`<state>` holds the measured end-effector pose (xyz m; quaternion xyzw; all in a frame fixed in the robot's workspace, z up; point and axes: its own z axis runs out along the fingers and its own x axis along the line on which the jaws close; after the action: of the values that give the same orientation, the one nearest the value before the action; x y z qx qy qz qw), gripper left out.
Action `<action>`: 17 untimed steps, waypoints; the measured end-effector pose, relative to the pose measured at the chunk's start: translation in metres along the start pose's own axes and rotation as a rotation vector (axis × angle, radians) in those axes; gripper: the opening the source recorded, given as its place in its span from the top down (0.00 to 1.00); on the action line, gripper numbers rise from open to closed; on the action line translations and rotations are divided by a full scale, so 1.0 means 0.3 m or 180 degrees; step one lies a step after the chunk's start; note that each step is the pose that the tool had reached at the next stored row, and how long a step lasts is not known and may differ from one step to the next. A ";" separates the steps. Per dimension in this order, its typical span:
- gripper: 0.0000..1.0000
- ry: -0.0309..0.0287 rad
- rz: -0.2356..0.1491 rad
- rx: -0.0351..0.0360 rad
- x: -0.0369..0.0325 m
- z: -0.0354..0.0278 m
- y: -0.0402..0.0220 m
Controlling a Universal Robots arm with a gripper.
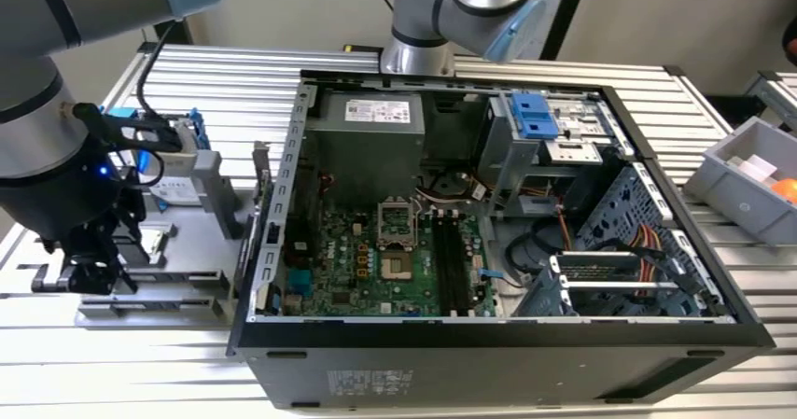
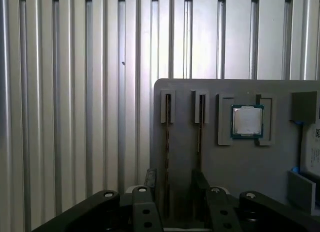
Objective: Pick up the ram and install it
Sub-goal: 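Pick up the ram and move it above insertion slot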
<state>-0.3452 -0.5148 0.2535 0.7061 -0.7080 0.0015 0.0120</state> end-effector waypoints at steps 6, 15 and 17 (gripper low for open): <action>0.00 -0.0001 0.0000 0.0000 0.019 0.024 0.000; 0.00 -0.0001 0.0000 -0.0001 0.021 0.048 -0.001; 0.00 -0.0001 0.0000 -0.0001 0.021 0.053 -0.001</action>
<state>-0.3452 -0.5213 0.2376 0.7061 -0.7080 0.0013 0.0121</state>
